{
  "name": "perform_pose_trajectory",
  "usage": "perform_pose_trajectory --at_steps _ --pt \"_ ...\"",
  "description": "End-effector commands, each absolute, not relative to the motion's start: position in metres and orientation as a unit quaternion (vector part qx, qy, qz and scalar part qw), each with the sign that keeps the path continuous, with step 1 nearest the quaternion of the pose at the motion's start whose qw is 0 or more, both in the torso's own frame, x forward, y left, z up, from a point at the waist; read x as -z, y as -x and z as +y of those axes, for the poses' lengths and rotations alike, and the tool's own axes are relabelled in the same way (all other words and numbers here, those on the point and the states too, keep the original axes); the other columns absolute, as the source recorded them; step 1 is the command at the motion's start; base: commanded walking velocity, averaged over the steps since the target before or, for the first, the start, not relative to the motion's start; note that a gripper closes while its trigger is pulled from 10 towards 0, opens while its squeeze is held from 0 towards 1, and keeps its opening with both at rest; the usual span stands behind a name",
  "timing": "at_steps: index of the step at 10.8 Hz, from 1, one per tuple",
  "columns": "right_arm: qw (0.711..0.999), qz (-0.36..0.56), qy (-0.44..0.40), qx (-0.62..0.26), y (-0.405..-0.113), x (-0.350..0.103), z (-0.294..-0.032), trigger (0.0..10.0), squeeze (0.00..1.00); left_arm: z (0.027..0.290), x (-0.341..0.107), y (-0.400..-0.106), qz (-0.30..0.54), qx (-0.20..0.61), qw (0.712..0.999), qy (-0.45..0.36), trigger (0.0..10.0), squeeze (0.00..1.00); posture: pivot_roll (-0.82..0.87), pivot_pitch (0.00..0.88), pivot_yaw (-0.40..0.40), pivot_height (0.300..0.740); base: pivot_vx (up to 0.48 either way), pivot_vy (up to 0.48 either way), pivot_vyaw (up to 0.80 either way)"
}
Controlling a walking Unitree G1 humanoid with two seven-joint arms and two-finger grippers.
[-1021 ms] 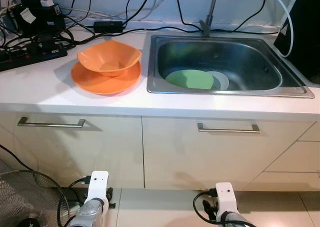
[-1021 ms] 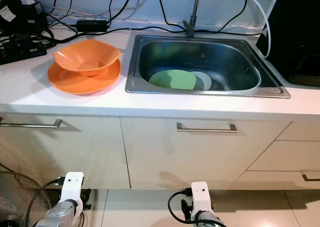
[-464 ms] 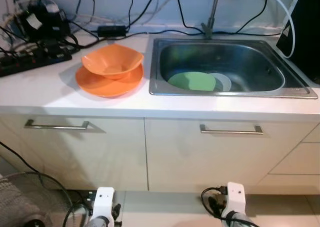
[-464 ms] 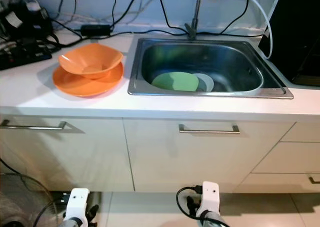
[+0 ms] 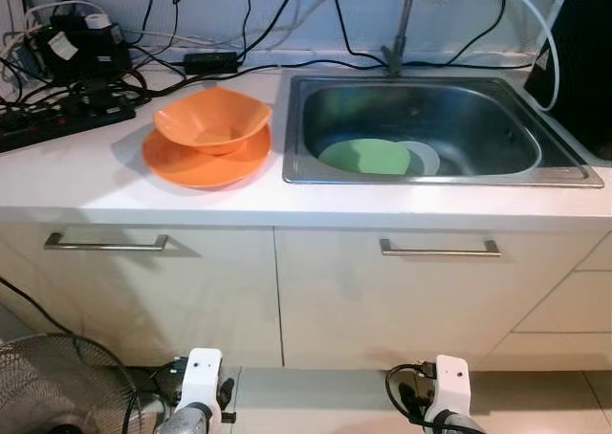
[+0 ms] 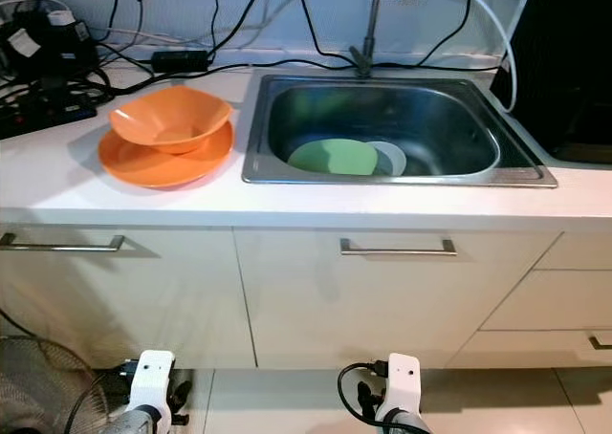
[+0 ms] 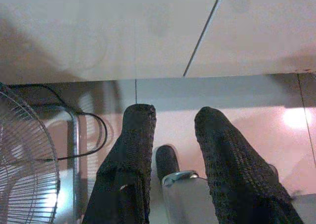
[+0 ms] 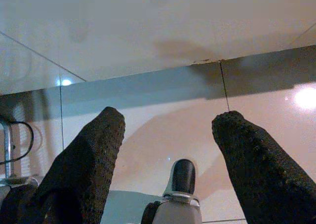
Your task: Kitchen organization
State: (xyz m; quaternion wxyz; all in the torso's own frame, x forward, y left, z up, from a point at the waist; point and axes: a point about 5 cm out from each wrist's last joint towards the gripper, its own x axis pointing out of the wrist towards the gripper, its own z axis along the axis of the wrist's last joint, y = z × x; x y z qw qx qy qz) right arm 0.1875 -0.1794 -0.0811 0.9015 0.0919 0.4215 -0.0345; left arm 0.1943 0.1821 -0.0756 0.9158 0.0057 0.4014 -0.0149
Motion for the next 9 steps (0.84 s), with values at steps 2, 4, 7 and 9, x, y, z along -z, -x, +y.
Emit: perform_pose_trajectory --at_steps 2,4,7,9 --pt "0.917 0.39 -0.072 0.036 -0.2 0.072 -0.19 10.0 0.0 0.183 0.073 -0.198 0.383 0.004 0.924 -0.003 10.0 0.0 0.19 0.0 -0.001 0.74 0.0 0.0 0.0" --pt "0.931 0.358 -0.048 0.055 -0.212 0.062 -0.206 10.0 0.0 0.183 0.073 -0.195 0.37 0.001 0.929 0.006 10.0 0.0 0.19 0.0 -0.005 0.74 0.0 0.0 0.0" --pt "0.93 0.364 -0.031 0.038 -0.22 0.06 -0.199 10.0 0.0 0.188 0.082 -0.179 0.405 -0.011 0.914 0.009 10.0 0.0 0.22 0.0 -0.027 0.74 0.0 0.0 0.0" --pt "0.933 0.358 -0.031 0.024 -0.226 0.057 -0.19 10.0 0.0 0.186 0.082 -0.177 0.403 -0.009 0.915 0.009 10.0 0.0 0.22 0.0 -0.024 0.74 0.0 0.0 0.0"
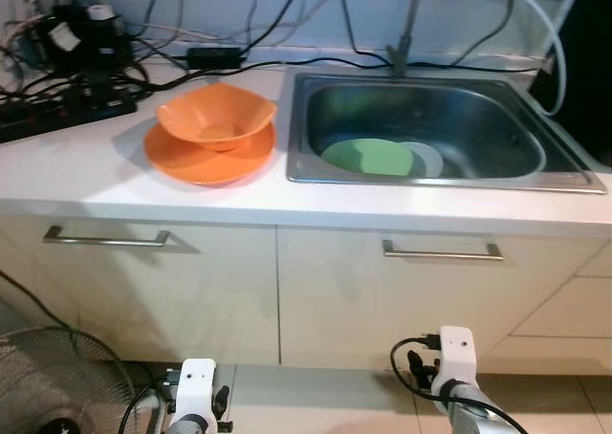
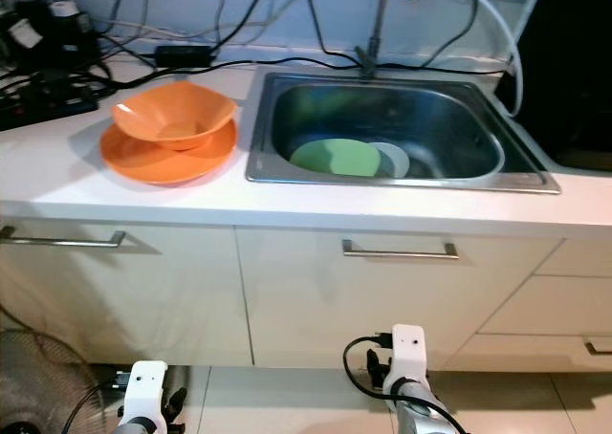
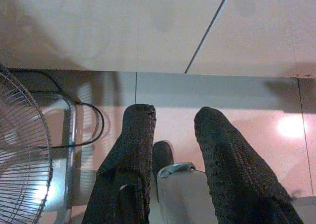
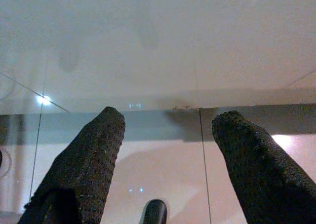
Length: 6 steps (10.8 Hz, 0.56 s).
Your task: Kitchen organization
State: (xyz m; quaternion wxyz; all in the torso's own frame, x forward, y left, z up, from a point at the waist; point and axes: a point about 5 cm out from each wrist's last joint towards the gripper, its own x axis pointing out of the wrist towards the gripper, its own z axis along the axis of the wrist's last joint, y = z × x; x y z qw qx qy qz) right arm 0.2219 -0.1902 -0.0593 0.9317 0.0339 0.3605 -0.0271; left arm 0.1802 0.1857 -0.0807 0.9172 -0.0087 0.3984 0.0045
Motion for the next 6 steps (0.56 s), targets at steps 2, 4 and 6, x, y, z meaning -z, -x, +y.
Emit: perform_pose_trajectory --at_steps 2,4,6 --pt "0.935 0.352 -0.031 0.022 -0.229 0.055 -0.188 10.0 0.0 0.186 0.082 -0.177 0.402 -0.009 0.915 0.012 10.0 0.0 0.22 0.0 -0.024 0.74 0.0 0.0 0.0" --pt "0.943 0.332 -0.035 0.019 -0.241 0.047 -0.188 10.0 0.0 0.187 0.078 -0.183 0.38 -0.022 0.925 0.014 10.0 0.0 0.23 0.0 -0.03 0.74 0.0 0.0 0.0" --pt "0.943 0.329 -0.036 0.023 -0.242 0.046 -0.19 10.0 0.0 0.186 0.076 -0.187 0.378 -0.018 0.926 0.012 10.0 0.0 0.21 0.0 -0.019 0.74 0.0 0.0 0.0"
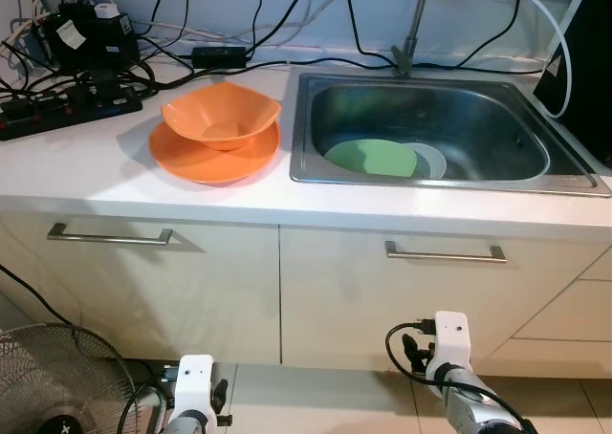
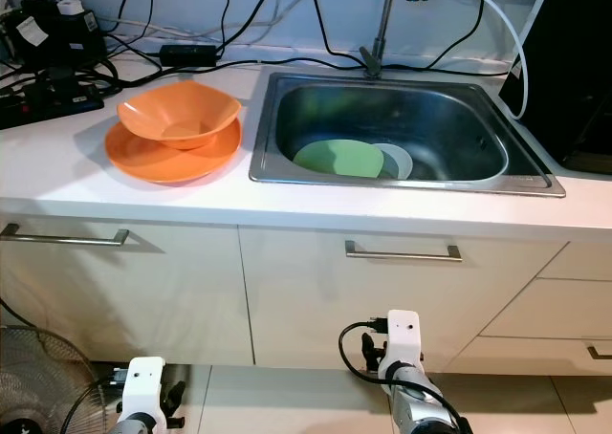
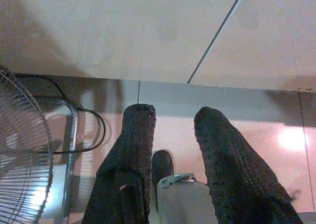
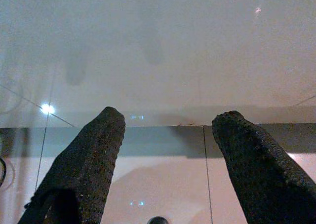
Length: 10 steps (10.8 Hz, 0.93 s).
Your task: Kitchen organization
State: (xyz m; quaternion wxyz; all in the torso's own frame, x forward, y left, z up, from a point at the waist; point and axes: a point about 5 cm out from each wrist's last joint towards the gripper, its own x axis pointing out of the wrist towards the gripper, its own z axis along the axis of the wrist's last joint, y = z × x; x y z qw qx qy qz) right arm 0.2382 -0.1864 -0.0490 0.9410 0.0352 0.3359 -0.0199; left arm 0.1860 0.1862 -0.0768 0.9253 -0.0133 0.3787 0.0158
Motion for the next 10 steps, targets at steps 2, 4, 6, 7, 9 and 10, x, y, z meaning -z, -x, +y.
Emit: perform_pose_trajectory --at_steps 2,4,6,7,9,10 --pt "0.943 0.329 -0.04 0.041 -0.238 0.047 -0.196 10.0 0.0 0.181 0.073 -0.196 0.374 -0.001 0.927 0.008 10.0 0.0 0.16 0.0 -0.001 0.74 0.0 0.0 0.0" --pt "0.941 0.331 -0.042 0.055 -0.232 0.05 -0.203 10.0 0.0 0.176 0.071 -0.202 0.374 0.011 0.927 0.005 10.0 0.0 0.13 0.0 0.008 0.74 0.0 0.0 0.0" --pt "0.942 0.328 -0.044 0.064 -0.232 0.049 -0.206 10.0 0.0 0.173 0.071 -0.202 0.377 0.016 0.926 0.004 10.0 0.0 0.13 0.0 0.009 0.74 0.0 0.0 0.0" --pt "0.943 0.325 -0.045 0.062 -0.234 0.048 -0.206 10.0 0.0 0.173 0.071 -0.202 0.375 0.011 0.927 0.009 10.0 0.0 0.14 0.0 -0.002 0.74 0.0 0.0 0.0" --pt "0.944 0.323 -0.047 0.055 -0.238 0.046 -0.203 10.0 0.0 0.174 0.07 -0.203 0.366 0.002 0.93 0.015 10.0 0.0 0.16 0.0 -0.014 0.74 0.0 0.0 0.0" --pt "0.945 0.321 -0.048 0.05 -0.24 0.045 -0.201 10.0 0.0 0.176 0.07 -0.203 0.364 -0.007 0.931 0.02 10.0 0.0 0.16 0.0 -0.015 0.74 0.0 0.0 0.0"
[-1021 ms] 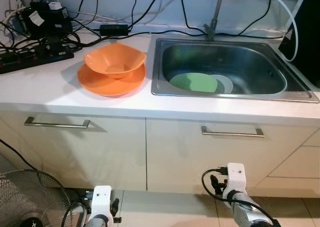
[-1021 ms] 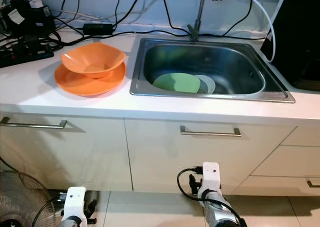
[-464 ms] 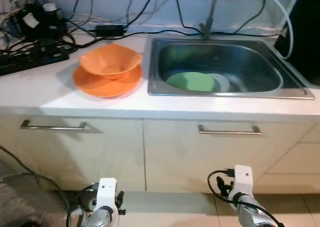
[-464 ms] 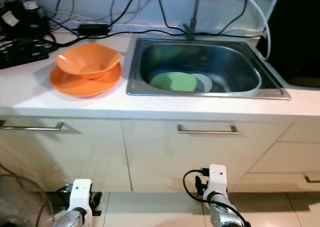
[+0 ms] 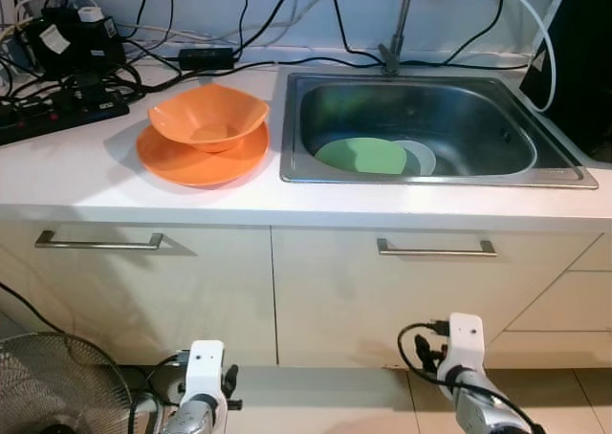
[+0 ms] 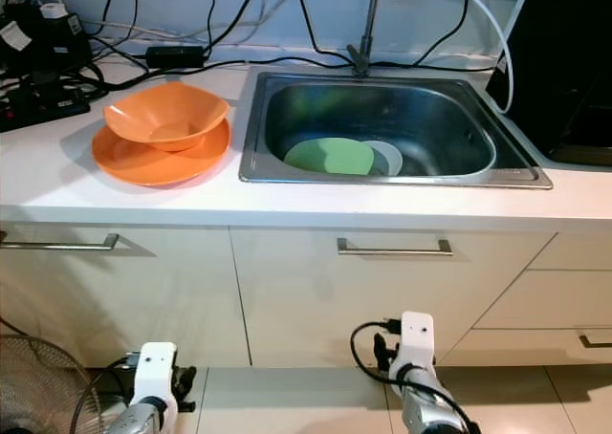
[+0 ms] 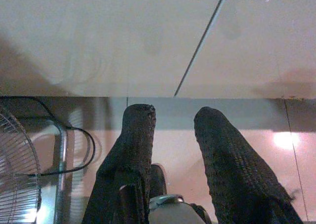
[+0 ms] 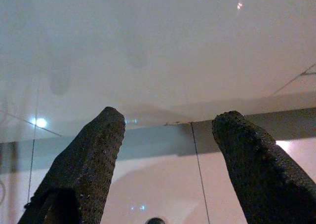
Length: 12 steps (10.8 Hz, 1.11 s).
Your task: Kitchen organization
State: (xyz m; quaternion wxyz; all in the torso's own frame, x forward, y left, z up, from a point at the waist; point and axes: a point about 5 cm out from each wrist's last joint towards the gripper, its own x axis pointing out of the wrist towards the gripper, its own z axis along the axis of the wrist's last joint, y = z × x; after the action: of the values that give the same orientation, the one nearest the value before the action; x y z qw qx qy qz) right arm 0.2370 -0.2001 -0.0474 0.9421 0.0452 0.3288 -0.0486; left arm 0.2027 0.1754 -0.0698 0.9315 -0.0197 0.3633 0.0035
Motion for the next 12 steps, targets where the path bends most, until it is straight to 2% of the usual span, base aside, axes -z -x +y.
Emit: perform_pose_trajectory --at_steps 1,6,10,12 --pt "0.945 0.321 -0.048 0.05 -0.2414 0.0441 -0.2009 10.0 0.0 0.1755 0.0696 -0.2033 0.363 -0.009 0.931 0.021 10.0 0.0 0.16 0.0 -0.012 0.74 0.0 0.0 0.0" --pt "0.944 0.319 -0.058 0.057 -0.2413 0.0448 -0.1976 10.0 0.0 0.174 0.0661 -0.2102 0.359 0.009 0.933 0.016 10.0 0.0 0.12 0.0 0.046 0.74 0.0 0.0 0.0" --pt "0.945 0.318 -0.05 0.047 -0.2419 0.044 -0.1984 10.0 0.0 0.1751 0.0664 -0.2084 0.351 -0.013 0.936 0.033 10.0 0.0 0.16 0.0 -0.004 0.74 0.0 0.0 0.0" --pt "0.947 0.317 -0.041 0.025 -0.2454 0.0419 -0.1954 10.0 0.0 0.1769 0.0657 -0.2085 0.343 -0.034 0.937 0.045 10.0 0.0 0.18 0.0 -0.057 0.74 0.0 0.0 0.0"
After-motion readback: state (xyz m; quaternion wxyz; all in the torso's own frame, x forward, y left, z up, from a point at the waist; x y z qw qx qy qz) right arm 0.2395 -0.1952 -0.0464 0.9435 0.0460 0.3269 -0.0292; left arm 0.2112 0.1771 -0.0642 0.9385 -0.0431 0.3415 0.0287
